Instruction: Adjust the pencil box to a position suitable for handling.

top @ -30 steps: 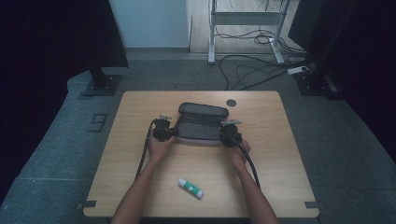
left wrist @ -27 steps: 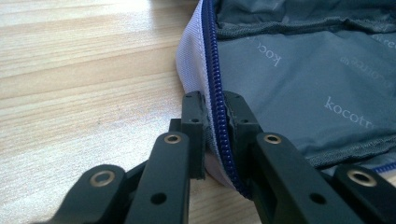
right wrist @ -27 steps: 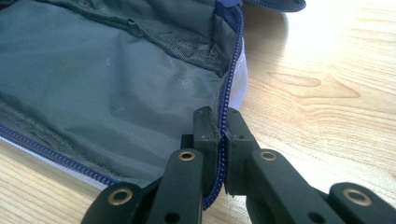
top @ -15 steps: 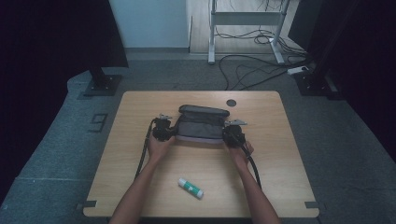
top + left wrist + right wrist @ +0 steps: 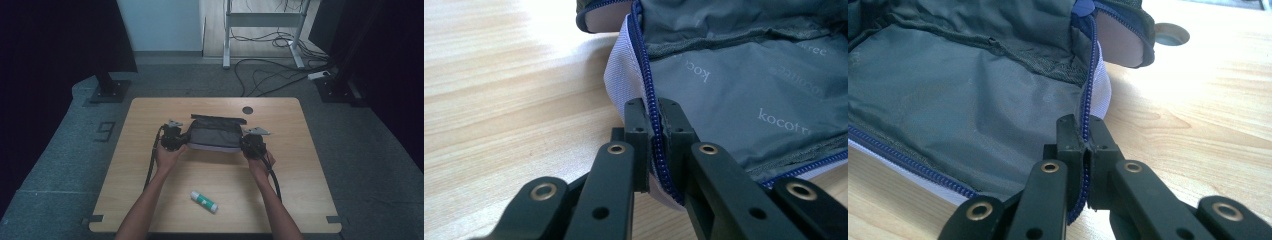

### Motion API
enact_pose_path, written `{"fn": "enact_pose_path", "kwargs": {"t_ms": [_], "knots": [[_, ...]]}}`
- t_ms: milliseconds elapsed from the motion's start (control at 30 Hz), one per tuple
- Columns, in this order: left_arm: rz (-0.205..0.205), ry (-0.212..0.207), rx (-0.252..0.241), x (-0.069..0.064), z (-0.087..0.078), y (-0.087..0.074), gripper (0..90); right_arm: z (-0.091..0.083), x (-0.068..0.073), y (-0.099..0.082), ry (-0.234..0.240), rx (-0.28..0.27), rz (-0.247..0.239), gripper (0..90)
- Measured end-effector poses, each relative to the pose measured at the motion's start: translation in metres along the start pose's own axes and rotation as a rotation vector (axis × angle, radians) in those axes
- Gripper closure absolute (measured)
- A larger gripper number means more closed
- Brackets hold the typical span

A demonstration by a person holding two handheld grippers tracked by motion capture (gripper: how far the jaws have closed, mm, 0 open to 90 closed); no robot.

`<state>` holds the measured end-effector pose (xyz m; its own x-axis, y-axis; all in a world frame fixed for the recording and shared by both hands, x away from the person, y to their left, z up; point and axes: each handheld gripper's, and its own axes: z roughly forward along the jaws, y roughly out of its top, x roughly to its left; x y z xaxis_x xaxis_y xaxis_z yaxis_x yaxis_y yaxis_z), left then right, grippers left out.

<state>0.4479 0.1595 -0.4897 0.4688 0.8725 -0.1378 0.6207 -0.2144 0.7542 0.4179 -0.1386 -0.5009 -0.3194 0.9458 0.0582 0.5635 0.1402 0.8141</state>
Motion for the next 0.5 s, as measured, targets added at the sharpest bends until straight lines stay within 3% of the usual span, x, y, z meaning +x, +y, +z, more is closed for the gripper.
{"fn": "enact_pose_path", "kwargs": {"t_ms": [500], "knots": [[-0.011,-0.024,-0.036,0.002,-0.025,0.001,84.9,-0.019,0.010,0.006,0.031,-0.058,-0.006,86.6]]}}
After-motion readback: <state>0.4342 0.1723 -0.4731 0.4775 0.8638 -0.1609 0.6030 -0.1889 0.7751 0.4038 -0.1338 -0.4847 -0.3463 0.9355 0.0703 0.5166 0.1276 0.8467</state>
